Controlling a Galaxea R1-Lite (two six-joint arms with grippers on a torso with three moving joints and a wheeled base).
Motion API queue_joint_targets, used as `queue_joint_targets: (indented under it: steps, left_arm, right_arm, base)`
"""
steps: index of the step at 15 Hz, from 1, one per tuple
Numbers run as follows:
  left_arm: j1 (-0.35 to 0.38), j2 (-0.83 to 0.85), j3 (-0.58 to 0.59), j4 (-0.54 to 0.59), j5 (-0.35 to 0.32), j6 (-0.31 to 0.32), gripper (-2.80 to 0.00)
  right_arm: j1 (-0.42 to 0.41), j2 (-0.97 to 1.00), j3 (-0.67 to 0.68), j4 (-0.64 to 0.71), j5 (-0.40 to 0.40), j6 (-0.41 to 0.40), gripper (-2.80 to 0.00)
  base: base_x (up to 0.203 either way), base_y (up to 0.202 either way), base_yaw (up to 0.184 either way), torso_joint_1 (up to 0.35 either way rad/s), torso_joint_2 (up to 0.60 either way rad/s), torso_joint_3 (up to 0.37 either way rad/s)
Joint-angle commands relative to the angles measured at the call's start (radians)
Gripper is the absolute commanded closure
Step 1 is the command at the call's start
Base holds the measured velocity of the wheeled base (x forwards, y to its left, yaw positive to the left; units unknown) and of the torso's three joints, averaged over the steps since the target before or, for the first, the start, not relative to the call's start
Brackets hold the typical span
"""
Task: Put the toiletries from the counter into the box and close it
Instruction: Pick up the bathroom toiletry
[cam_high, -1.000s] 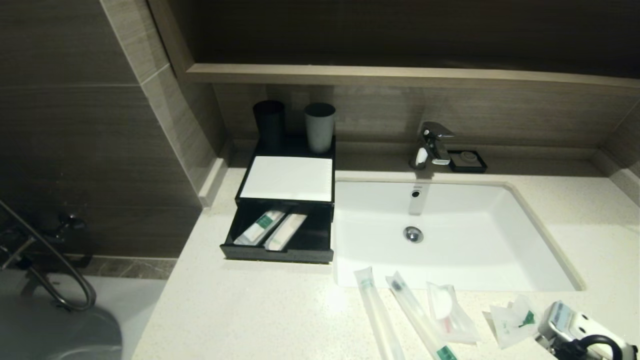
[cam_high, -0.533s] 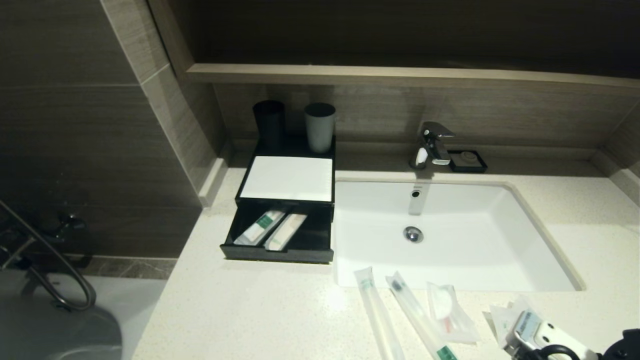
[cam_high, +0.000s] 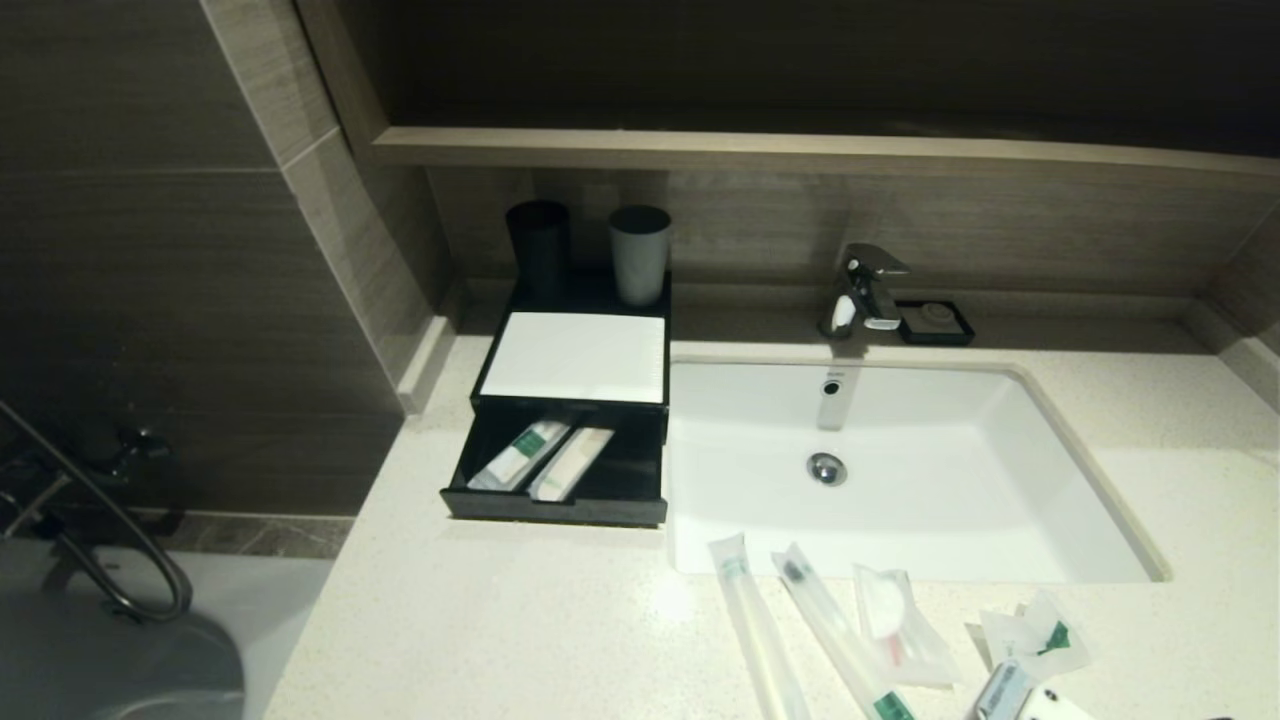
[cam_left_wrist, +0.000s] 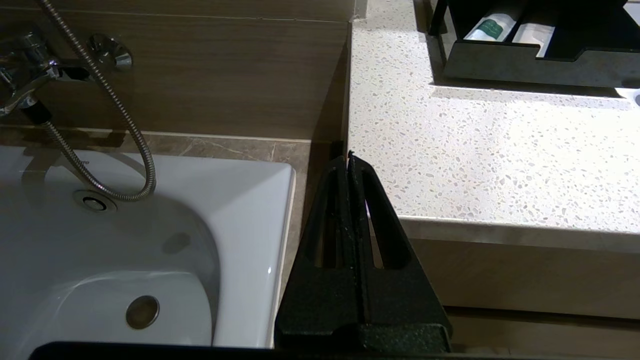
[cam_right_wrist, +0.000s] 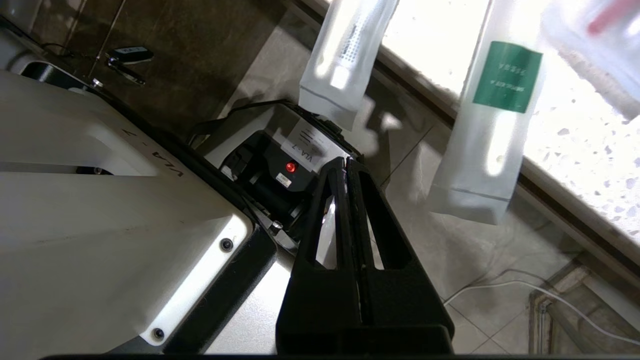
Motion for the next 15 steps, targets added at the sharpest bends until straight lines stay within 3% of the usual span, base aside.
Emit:
queue_joint_targets:
  steps: [1,6,10,15]
  left_arm:
    - [0.0,0.0,0.0,0.0,0.001,0.0,0.0]
    - [0.0,0.0,0.0,0.0,0.001,0.0,0.0]
    - [0.0,0.0,0.0,0.0,0.001,0.0,0.0]
    - [0.0,0.0,0.0,0.0,0.001,0.0,0.0]
  right_arm:
    - [0.06,0.07,-0.012,-0.002,-0.029,0.048,0.0]
    - [0.078,0.092,-0.031,-0.001,-0.061,0.077,0.0]
    - [0.134,0.166,-0.041,-0.002,-0.177,0.169,0.0]
    - [0.163,0.189,-0.043,-0.003,-0.187,0.184,0.0]
  base:
    - [0.0,0.0,0.0,0.0,0.0,0.0]
    - [0.0,0.0,0.0,0.0,0.0,0.0]
    - [0.0,0.0,0.0,0.0,0.0,0.0]
    - [0.0,0.0,0.0,0.0,0.0,0.0]
